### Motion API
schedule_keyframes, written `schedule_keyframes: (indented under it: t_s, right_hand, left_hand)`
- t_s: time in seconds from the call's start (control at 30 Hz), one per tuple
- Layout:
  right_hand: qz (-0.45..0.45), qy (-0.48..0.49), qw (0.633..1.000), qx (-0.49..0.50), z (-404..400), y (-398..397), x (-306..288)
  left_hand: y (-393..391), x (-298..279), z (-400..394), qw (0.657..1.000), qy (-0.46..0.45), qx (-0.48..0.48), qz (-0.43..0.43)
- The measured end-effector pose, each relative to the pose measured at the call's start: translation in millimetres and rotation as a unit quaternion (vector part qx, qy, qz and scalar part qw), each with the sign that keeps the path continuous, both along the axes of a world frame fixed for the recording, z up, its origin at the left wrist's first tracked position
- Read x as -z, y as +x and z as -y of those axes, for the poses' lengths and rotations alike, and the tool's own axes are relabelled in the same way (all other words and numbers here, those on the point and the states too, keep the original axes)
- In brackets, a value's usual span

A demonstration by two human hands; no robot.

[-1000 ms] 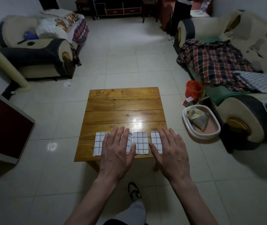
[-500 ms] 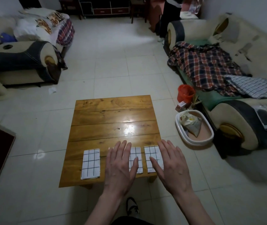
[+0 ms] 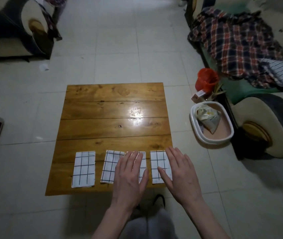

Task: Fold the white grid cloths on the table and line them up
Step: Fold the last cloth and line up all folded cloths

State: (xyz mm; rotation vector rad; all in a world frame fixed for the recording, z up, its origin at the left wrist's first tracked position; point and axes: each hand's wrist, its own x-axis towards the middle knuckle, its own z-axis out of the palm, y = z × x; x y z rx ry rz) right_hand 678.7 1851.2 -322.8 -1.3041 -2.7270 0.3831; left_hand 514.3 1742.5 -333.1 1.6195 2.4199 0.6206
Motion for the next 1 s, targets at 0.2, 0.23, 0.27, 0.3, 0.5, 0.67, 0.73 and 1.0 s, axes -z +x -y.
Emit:
schedule_keyframes:
  t_s: [0.2, 0.23, 0.27, 0.3, 0.5, 0.67, 0.73, 1.0]
  right_hand:
    - [0.009, -0.039, 0.999, -0.009, -36.7, 15.3, 72.1]
    - [0.009, -0.047, 0.999, -0.007, -41.0, 20.0, 87.0]
    - [0.01, -0.057, 0.998, -0.007, -44.7, 24.5, 102.6]
    - [0.013, -0.067, 0.998, -0.008, -48.5, 28.0, 118.3]
    - [0.05, -0.117, 0.992, -0.023, -56.3, 50.4, 202.2]
    - [0.059, -0.12, 0.99, -0.039, -54.7, 62.5, 255.1]
    - [0.065, -0.111, 0.99, -0.052, -53.5, 64.5, 270.4]
    - [0.091, -0.082, 0.987, -0.102, -53.6, 60.7, 308.1]
  left_hand:
    - [22.0, 73.3, -25.2, 0.997, -0.017, -0.047, 0.06]
    - [25.2, 88.3, -27.0, 0.995, -0.017, -0.055, 0.077]
    - [28.2, 103.5, -28.7, 0.994, -0.016, -0.063, 0.092]
    - [30.6, 120.1, -31.1, 0.992, -0.016, -0.069, 0.106]
    - [43.3, 207.5, -39.6, 0.982, -0.051, -0.06, 0.171]
    - [49.0, 255.8, -54.5, 0.986, -0.058, -0.02, 0.158]
    - [52.4, 269.1, -61.4, 0.989, -0.055, 0.0, 0.137]
    - [60.8, 301.3, -62.4, 0.995, -0.076, 0.042, 0.047]
